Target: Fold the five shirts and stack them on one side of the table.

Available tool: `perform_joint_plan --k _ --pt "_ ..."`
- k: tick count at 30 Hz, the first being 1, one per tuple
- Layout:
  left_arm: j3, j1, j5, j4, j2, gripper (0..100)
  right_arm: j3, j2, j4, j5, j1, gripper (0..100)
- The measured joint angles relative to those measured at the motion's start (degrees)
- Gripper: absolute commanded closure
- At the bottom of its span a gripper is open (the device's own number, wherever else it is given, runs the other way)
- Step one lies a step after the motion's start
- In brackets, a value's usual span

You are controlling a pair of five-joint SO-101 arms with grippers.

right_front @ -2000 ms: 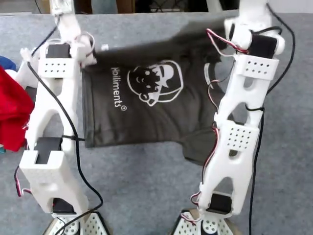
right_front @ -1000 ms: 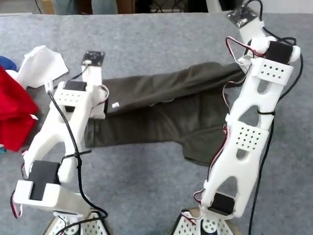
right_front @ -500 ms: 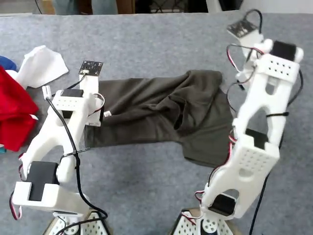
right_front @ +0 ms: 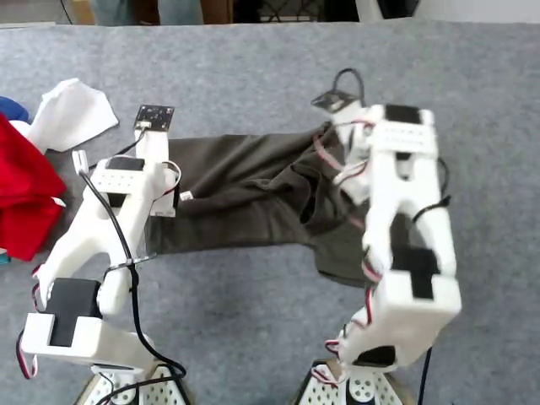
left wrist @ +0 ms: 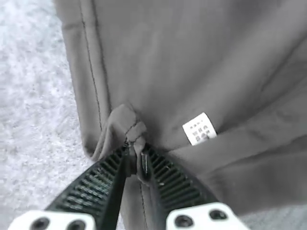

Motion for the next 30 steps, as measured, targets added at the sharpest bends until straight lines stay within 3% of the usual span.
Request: perform_joint_plan --k 7,14,16,19,20,25,30 --pt "0.9 0.0 2.0 -2.0 0.0 97 19.3 -8.6 -13.1 -8.8 -8.9 76.6" --pt "1.8 -0.2 2.3 -2.4 0.0 97 25.6 -8.6 -24.9 -14.0 -10.6 77.2" --pt "1.8 -0.2 2.3 -2.5 0.0 97 25.6 -8.7 -26.6 -14.1 -11.1 82.8" --pt "2.2 -0.2 2.3 -2.5 0.0 97 25.6 -8.7 -27.3 -14.1 -11.3 99.0" --pt "2.2 -0.2 2.3 -2.5 0.0 97 25.6 -8.7 -27.3 -14.1 -11.3 97.8" --pt "2.2 -0.2 2.3 -2.5 0.0 97 25.6 -8.7 -27.6 -13.8 -6.6 98.5" --pt "2.2 -0.2 2.3 -2.5 0.0 97 24.3 -8.7 -25.3 -8.9 0.7 98.4"
